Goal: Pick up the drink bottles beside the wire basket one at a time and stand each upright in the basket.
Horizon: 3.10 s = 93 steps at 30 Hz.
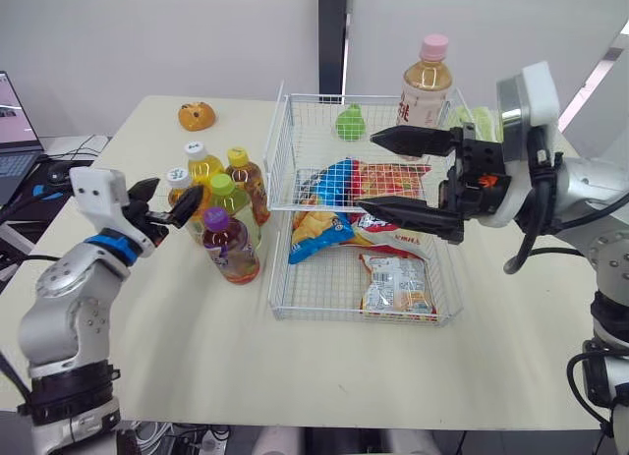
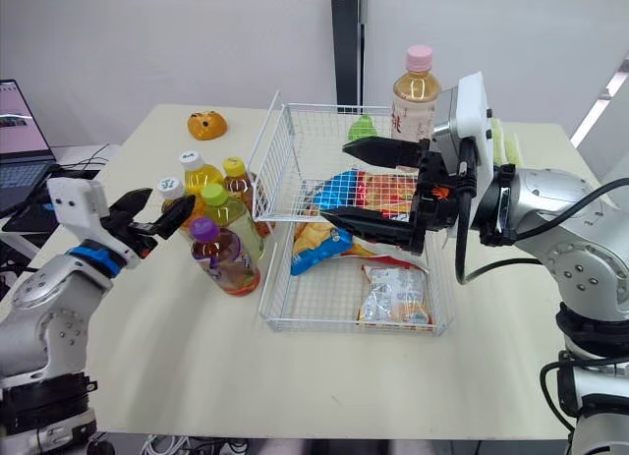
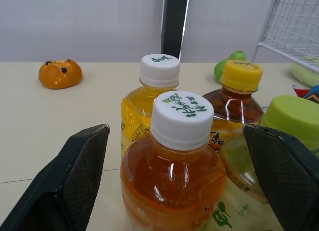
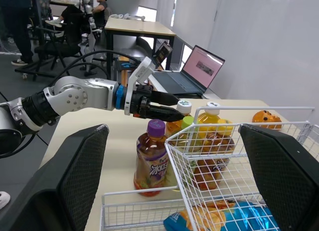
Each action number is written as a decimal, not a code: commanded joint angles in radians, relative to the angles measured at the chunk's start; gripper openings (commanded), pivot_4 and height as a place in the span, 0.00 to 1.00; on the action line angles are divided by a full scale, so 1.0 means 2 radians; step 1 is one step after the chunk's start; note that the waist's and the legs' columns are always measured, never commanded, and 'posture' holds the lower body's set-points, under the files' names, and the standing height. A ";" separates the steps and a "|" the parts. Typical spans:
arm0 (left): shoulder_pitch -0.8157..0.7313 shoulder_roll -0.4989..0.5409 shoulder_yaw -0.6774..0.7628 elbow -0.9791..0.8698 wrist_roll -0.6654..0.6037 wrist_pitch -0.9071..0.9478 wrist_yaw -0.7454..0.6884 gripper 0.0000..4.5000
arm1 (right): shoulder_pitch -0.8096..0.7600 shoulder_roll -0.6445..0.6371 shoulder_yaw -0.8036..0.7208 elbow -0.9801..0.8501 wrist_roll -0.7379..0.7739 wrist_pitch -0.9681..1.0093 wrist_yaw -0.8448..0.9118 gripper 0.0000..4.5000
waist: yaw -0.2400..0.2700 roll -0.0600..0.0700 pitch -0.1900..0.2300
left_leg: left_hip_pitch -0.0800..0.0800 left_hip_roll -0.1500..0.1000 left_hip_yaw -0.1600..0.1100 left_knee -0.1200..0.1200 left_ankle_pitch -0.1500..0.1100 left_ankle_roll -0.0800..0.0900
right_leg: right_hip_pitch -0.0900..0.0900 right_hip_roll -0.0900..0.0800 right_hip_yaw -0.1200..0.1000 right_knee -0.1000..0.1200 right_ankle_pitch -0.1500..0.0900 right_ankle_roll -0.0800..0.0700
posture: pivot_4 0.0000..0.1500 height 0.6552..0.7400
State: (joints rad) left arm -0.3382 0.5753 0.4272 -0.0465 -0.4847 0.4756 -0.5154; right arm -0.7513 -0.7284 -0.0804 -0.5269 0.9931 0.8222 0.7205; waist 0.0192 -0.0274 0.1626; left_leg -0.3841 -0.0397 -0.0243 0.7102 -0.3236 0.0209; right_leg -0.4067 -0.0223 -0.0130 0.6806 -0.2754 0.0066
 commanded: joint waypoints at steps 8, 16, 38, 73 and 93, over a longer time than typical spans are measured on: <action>-0.056 -0.001 -0.026 0.070 0.035 -0.081 -0.006 0.99 | 0.006 -0.012 -0.028 -0.029 0.012 0.004 -0.029 1.00 | 0.000 0.000 0.000 | 0.000 0.000 0.000 0.000 0.000 0.000 | 0.000 0.000 0.000 0.000 0.000 0.000 | 1.00 1.00; -0.063 0.000 -0.029 0.107 0.042 -0.112 -0.009 0.73 | 0.006 -0.013 -0.029 -0.031 0.010 0.002 -0.038 1.00 | 0.001 0.000 0.000 | 0.000 0.000 0.000 0.000 0.000 0.000 | 0.000 0.000 0.000 0.000 0.000 0.000 | 1.00 1.00; -0.063 0.177 0.056 0.063 -0.111 0.034 -0.173 0.31 | 0.005 -0.001 -0.023 -0.029 0.006 -0.007 -0.042 1.00 | -0.010 -0.001 0.001 | -0.005 0.000 0.000 -0.001 0.001 -0.001 | -0.004 0.000 0.000 0.000 0.000 0.000 | 1.00 1.00; -0.706 -0.060 -0.172 0.580 0.078 -0.167 -0.366 0.31 | 0.090 -0.038 -0.094 -0.188 0.027 0.045 -0.273 1.00 | -0.010 -0.001 0.002 | -0.010 0.000 0.000 0.001 0.002 -0.002 | -0.009 0.000 0.000 0.001 0.000 0.000 | 1.00 1.00; -0.667 -0.162 -0.150 0.627 0.122 -0.210 -0.301 0.31 | 0.135 -0.131 -0.138 -0.218 0.153 0.022 -0.396 1.00 | -0.009 -0.002 0.002 | -0.011 0.000 0.001 0.001 0.002 -0.002 | -0.010 0.000 0.000 0.001 0.000 0.001 | 1.00 1.00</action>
State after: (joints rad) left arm -1.6386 0.2550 0.0979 1.2252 -0.2256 0.0747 -1.1243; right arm -0.4816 -0.9764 -0.3215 -0.9472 1.2814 0.8983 -0.0540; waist 0.0019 -0.0305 0.1670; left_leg -0.4060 -0.0404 -0.0228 0.7129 -0.3204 0.0167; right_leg -0.4257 -0.0214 -0.0123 0.6818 -0.2757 0.0077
